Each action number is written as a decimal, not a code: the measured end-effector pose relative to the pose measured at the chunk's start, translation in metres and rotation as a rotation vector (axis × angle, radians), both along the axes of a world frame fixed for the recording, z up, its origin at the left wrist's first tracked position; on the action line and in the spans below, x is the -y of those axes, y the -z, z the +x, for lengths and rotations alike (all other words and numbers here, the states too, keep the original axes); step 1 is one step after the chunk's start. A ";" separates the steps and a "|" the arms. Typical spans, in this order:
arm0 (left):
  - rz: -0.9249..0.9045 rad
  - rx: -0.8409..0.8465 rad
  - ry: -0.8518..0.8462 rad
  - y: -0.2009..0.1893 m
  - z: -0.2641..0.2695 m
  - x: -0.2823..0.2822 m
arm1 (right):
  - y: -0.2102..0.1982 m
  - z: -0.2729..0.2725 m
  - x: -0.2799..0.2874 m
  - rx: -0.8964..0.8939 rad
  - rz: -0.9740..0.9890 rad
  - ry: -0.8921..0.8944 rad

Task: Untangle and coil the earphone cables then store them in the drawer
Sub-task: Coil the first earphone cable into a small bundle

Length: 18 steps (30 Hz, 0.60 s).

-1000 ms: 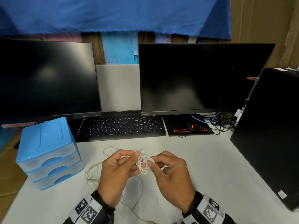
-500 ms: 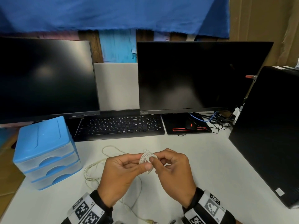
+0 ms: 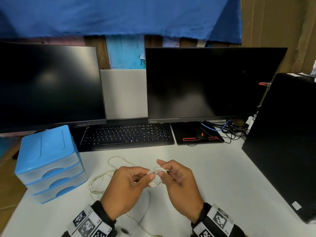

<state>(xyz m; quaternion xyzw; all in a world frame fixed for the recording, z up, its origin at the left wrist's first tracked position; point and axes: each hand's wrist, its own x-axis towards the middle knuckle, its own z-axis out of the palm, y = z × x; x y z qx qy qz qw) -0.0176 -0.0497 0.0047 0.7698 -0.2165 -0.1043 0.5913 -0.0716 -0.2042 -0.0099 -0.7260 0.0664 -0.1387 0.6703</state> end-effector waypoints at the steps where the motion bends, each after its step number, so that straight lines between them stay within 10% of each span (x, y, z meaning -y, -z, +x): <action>1: 0.022 -0.019 0.024 -0.002 0.001 -0.002 | -0.001 0.001 -0.001 -0.022 0.054 -0.036; 8: 0.109 0.003 0.079 -0.008 0.005 -0.010 | -0.010 -0.002 0.000 -0.133 0.183 -0.073; 18: 0.356 0.273 0.118 -0.002 0.002 -0.008 | -0.006 -0.005 -0.002 -0.068 -0.149 -0.010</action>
